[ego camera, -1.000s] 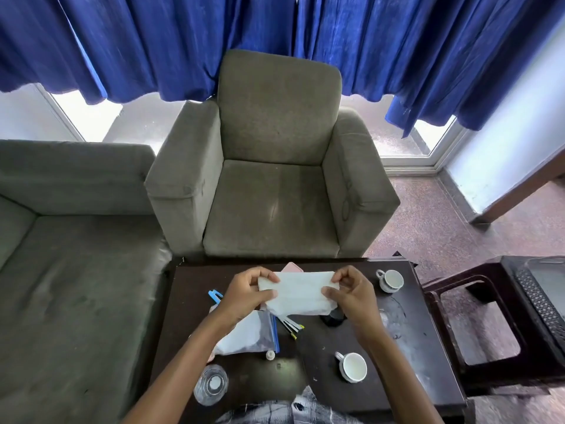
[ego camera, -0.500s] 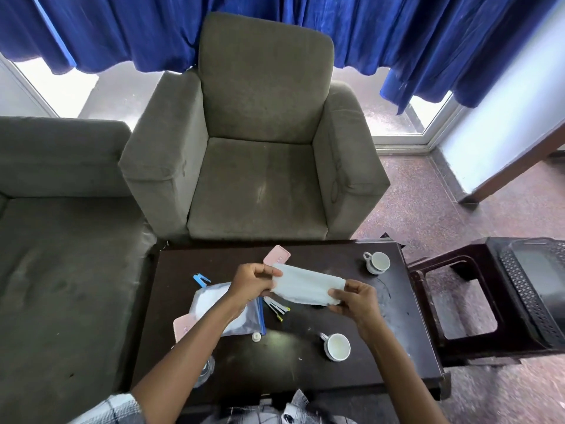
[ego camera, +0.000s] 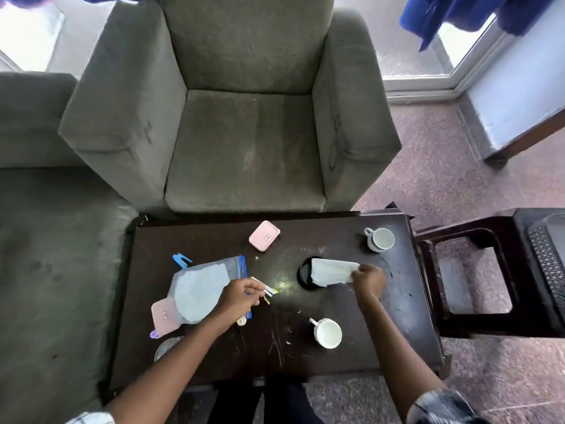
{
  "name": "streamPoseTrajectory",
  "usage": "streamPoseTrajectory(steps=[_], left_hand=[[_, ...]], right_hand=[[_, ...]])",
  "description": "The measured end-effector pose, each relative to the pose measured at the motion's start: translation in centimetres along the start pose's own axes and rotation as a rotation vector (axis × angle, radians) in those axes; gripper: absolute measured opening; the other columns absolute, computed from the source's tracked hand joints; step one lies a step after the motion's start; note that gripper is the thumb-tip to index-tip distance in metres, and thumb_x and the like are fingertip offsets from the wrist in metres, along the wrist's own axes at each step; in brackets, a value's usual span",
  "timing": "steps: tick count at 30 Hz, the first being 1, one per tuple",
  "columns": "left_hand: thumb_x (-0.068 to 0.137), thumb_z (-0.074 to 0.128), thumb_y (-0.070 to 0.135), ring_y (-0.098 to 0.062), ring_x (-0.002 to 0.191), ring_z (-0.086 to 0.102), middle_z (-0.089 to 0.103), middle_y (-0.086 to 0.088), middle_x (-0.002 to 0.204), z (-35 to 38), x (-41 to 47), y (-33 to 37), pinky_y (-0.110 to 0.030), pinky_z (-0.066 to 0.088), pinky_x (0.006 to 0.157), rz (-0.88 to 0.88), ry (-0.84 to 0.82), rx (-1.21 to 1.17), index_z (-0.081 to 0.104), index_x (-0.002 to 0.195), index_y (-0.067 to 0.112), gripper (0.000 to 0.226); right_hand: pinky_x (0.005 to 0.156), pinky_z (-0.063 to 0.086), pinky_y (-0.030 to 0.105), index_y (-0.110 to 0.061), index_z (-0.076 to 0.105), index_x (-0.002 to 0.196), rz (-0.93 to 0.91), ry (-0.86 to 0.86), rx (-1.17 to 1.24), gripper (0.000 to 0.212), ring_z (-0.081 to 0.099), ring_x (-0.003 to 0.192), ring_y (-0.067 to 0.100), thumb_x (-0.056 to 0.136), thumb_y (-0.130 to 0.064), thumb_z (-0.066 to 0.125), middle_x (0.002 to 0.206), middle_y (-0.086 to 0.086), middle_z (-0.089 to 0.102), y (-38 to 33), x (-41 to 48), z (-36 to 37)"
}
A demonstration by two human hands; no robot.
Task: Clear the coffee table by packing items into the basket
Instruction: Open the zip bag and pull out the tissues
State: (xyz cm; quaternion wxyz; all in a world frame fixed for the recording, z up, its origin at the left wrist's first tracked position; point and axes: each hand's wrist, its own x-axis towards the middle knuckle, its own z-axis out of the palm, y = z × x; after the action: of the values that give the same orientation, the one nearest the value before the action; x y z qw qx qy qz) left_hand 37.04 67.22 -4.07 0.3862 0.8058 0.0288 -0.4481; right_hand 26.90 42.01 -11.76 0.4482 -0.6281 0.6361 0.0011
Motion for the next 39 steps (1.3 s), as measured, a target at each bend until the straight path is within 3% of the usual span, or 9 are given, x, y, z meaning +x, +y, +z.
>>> streamPoseTrajectory(steps=[6, 11, 15, 19, 24, 28, 32, 35, 39], left_hand=[[0.088, 0.048, -0.002, -0.017, 0.079, 0.062, 0.066, 0.003, 0.083, 0.3, 0.9, -0.6, -0.032, 0.052, 0.082, -0.037, 0.000, 0.021, 0.063, 0.085, 0.021, 0.027], [0.089, 0.045, 0.002, -0.011, 0.073, 0.062, 0.068, -0.002, 0.091, -0.1, 1.0, -1.7, -0.016, 0.046, 0.061, -0.073, 0.004, 0.013, 0.062, 0.082, 0.025, 0.030], [0.089, 0.045, -0.003, -0.006, 0.074, 0.060, 0.066, -0.003, 0.093, -0.4, 0.9, -2.7, -0.013, 0.043, 0.059, -0.117, -0.005, 0.015, 0.062, 0.095, 0.015, 0.026], [0.088, 0.049, -0.001, -0.013, 0.083, 0.062, 0.068, -0.007, 0.098, -1.4, 0.5, -4.1, -0.014, 0.043, 0.062, -0.113, 0.010, 0.023, 0.065, 0.100, 0.011, 0.024], [0.086, 0.048, 0.001, -0.022, 0.098, 0.063, 0.071, -0.007, 0.105, -4.5, -0.1, -9.5, -0.024, 0.046, 0.081, -0.106, 0.243, 0.187, 0.069, 0.095, 0.011, 0.025], [0.081, 0.056, 0.010, -0.026, 0.116, 0.055, 0.062, -0.004, 0.125, -7.4, -1.6, -15.4, -0.033, 0.045, 0.097, -0.187, 0.272, 0.430, 0.064, 0.113, 0.020, 0.035], [0.070, 0.073, 0.030, -0.031, 0.132, 0.036, 0.036, -0.007, 0.145, -8.7, -2.0, -20.4, -0.039, 0.037, 0.105, -0.151, 0.197, 0.596, 0.036, 0.141, 0.028, 0.080], [0.062, 0.080, 0.034, -0.031, 0.138, 0.026, 0.016, -0.008, 0.154, -8.0, -1.2, -22.4, -0.040, 0.035, 0.109, -0.097, 0.076, 0.634, 0.021, 0.146, 0.031, 0.103], [0.068, 0.078, 0.036, -0.030, 0.136, 0.021, 0.005, -0.003, 0.156, -5.7, -0.9, -23.6, -0.038, 0.043, 0.102, -0.097, 0.113, 0.749, 0.017, 0.146, 0.037, 0.100]], right_hand=[[0.079, 0.050, 0.034, -0.005, 0.069, 0.102, -0.105, -0.031, -0.358, 0.031, 0.063, 0.102, 0.035, 0.078, -0.002, 0.049, 0.107, 0.020, 0.068, -2.5, -1.9, 2.4], [0.083, 0.049, 0.034, -0.011, 0.065, 0.108, -0.132, -0.092, -0.524, 0.032, 0.061, 0.107, 0.033, 0.082, -0.007, 0.047, 0.114, 0.017, 0.065, -1.9, -1.0, 4.1], [0.082, 0.049, 0.035, -0.009, 0.063, 0.107, -0.135, -0.156, -0.506, 0.026, 0.061, 0.106, 0.033, 0.082, -0.015, 0.058, 0.115, 0.016, 0.064, -1.8, -0.1, 4.0], [0.083, 0.046, 0.038, -0.007, 0.057, 0.111, -0.116, -0.149, -0.378, 0.050, 0.059, 0.106, 0.032, 0.074, -0.036, 0.072, 0.115, 0.015, 0.062, -1.4, -1.0, 2.6], [0.089, 0.043, 0.040, -0.007, 0.053, 0.121, -0.094, -0.052, -0.286, 0.056, 0.055, 0.113, 0.033, 0.077, -0.037, 0.069, 0.124, 0.016, 0.054, 0.5, -6.4, 1.1], [0.085, 0.045, 0.036, -0.003, 0.059, 0.110, -0.089, -0.201, -0.328, 0.040, 0.059, 0.100, 0.033, 0.078, -0.027, 0.068, 0.107, 0.016, 0.062, 3.0, -11.4, 2.0], [0.073, 0.043, 0.034, -0.005, 0.067, 0.084, -0.119, -0.445, -0.482, 0.005, 0.052, 0.072, 0.020, 0.081, -0.007, 0.064, 0.075, 0.008, 0.058, 5.5, -16.0, 4.2], [0.066, 0.036, 0.027, -0.018, 0.052, 0.057, -0.084, -0.534, -0.591, 0.030, 0.052, 0.079, 0.015, 0.082, -0.005, 0.062, 0.078, 0.010, 0.060, 7.6, -18.3, 5.5], [0.050, 0.044, 0.031, -0.019, 0.052, 0.052, 0.004, -0.572, -0.558, 0.034, 0.050, 0.046, 0.011, 0.079, 0.000, 0.060, 0.048, -0.003, 0.052, 10.1, -19.5, 7.1]])
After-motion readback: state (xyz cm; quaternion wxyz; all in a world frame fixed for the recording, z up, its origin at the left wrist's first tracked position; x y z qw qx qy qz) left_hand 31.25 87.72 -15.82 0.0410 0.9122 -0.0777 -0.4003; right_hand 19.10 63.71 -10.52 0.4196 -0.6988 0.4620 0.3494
